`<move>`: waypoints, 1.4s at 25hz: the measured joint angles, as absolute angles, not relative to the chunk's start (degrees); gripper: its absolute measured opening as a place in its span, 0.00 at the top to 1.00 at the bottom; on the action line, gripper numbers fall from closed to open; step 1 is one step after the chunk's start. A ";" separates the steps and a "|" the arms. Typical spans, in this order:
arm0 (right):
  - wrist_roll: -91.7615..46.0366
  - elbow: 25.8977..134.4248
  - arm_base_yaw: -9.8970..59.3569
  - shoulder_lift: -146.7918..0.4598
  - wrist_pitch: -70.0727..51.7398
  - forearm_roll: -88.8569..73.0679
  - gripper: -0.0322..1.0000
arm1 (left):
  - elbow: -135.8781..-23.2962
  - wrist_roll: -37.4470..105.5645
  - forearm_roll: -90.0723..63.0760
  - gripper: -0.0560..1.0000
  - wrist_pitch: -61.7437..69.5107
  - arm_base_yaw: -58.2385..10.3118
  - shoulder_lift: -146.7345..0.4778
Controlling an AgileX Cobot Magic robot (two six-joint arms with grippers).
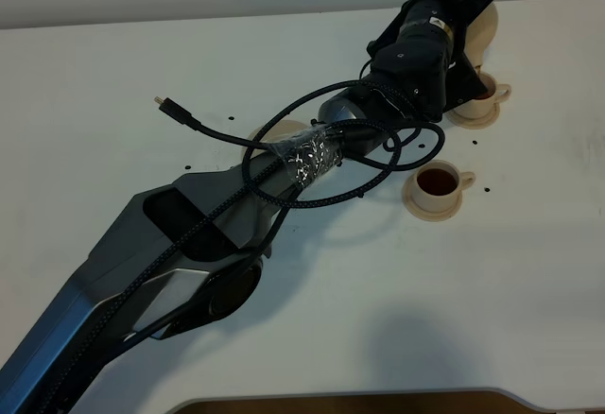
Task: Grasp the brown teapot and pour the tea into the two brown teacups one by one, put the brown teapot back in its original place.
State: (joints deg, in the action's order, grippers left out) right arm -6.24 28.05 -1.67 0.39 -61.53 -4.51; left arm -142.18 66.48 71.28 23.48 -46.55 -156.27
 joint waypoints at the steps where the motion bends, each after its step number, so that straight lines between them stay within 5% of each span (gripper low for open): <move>1: -6.24 28.05 -1.67 0.39 -61.53 -4.51 0.55 | -142.18 66.48 71.28 0.83 23.40 -46.50 -156.27; 35: -6.28 28.05 -1.67 0.39 -61.53 -4.51 0.55 | -142.18 66.46 74.70 0.83 21.10 -46.44 -156.27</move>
State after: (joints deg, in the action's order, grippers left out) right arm -6.28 28.05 -1.67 0.39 -61.53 -4.51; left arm -142.18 66.46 74.70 21.10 -46.44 -156.27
